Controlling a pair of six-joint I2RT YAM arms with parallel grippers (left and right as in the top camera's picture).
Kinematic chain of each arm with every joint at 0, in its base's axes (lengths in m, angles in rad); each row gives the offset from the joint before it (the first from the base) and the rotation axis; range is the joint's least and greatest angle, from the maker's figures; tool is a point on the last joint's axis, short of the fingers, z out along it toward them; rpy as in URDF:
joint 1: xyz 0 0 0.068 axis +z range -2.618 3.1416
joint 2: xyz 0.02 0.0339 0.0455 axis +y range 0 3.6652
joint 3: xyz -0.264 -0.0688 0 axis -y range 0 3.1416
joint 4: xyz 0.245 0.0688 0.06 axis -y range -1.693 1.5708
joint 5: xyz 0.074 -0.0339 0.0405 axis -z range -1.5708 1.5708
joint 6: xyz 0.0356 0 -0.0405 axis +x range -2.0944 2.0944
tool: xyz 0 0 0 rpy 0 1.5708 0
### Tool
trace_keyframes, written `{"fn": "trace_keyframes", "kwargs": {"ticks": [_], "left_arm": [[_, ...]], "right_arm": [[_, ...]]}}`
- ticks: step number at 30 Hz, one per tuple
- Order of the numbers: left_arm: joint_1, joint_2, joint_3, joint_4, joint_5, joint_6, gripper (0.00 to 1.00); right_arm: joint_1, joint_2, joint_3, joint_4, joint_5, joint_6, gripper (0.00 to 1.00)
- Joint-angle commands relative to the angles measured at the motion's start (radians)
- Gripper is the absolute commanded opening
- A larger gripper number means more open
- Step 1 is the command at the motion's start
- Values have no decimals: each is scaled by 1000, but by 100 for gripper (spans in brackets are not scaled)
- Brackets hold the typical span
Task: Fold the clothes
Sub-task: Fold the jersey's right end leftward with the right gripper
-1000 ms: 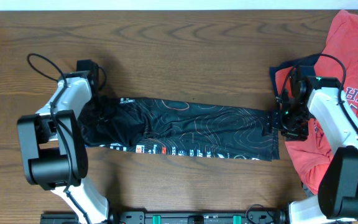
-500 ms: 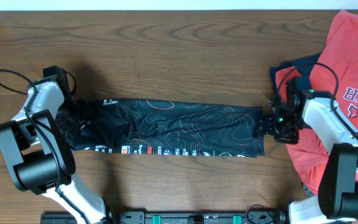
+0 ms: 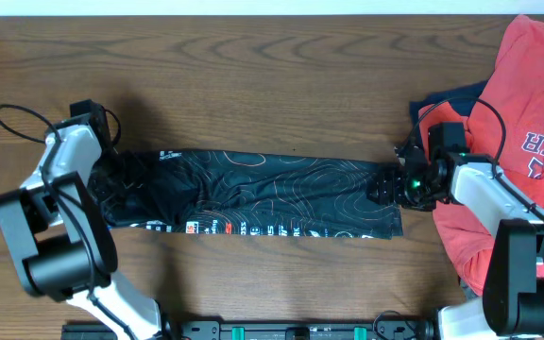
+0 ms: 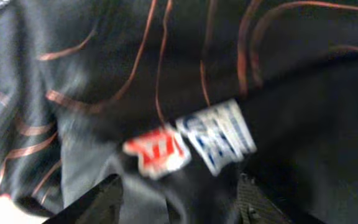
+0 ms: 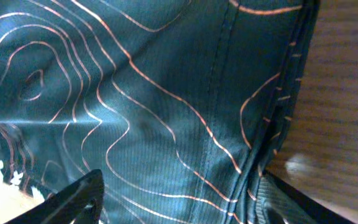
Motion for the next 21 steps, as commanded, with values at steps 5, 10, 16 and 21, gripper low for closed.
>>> {"fn": "trace_keyframes", "kwargs": {"ticks": [5,10,16,21], "left_arm": [[-3,-159,-4,-23,7,5,63],[-3,-188,-4,-60,6,5,63],[-3,-196,-4,-128,6,14,63],[-3,-197,-4,-161,6,17,63]], "right_arm": [[45,7,-49,14,34,2,27],[45,7,-48,15,80,42,1],[-20,2,20,-55,269,137,1],[-122,1,201,-212,336,128,1]]}}
